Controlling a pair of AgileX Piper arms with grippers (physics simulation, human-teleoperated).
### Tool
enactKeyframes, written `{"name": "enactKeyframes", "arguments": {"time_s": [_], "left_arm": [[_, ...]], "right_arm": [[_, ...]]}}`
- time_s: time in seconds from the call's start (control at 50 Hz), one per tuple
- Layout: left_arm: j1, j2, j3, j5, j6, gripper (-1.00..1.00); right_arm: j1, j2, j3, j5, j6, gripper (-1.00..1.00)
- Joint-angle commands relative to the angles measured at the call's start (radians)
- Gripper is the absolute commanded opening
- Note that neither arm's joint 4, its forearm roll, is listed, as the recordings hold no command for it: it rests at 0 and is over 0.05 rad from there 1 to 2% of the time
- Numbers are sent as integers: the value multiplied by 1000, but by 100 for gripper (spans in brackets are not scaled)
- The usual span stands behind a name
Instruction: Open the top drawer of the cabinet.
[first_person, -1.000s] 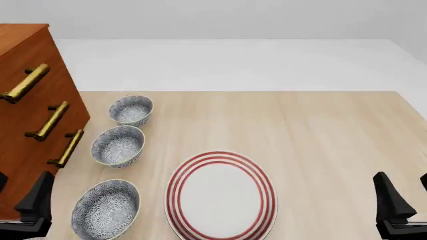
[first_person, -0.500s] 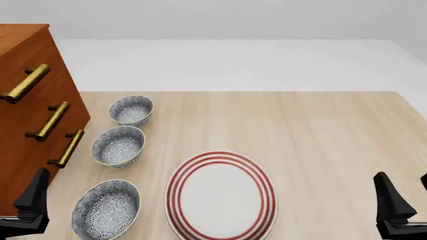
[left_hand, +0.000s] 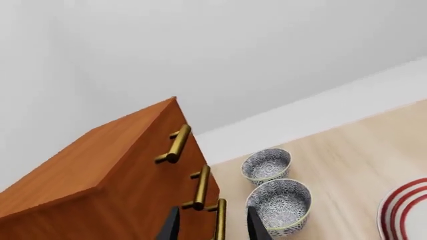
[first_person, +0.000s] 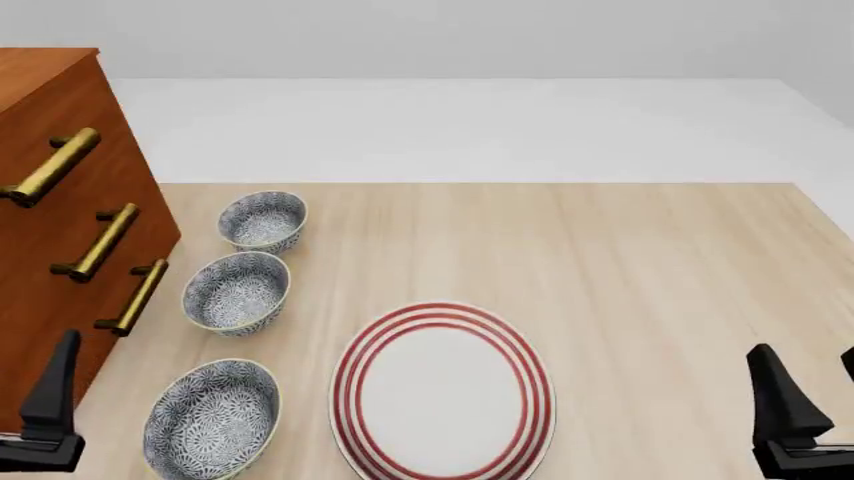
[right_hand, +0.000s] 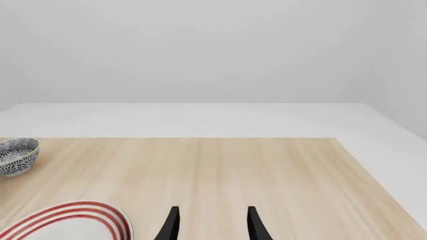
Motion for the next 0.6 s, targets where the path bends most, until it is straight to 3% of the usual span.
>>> {"name": "enactKeyframes", "arguments": {"time_s": [0.02,0.24,0.34,0.36,0.4,0.44,0.48,0.5,0.54,0.56,0.6], "left_arm": [[5,-20,-2,16,128,100],[20,-21,11,13,255,100],[12,-21,43,-19,350,100],[17,-20,64,-45,399,100],[20,-16,63,-42,405,100],[21,-22,70,-55,485,100],[31,-20,69,-61,485,100],[31,-22,70,-63,526,100],[32,-22,70,-72,542,100],[37,-18,67,-73,526,100],[42,-21,68,-94,572,100]], "right_arm": [[0,0,0,0,0,100],[0,0,0,0,0,100],[0,0,0,0,0,100],[0,0,0,0,0,100],[0,0,0,0,0,100],[0,0,0,0,0,100],[0,0,0,0,0,100],[0,0,0,0,0,100],[0,0,0,0,0,100],[0,0,0,0,0,100],[0,0,0,0,0,100]]}}
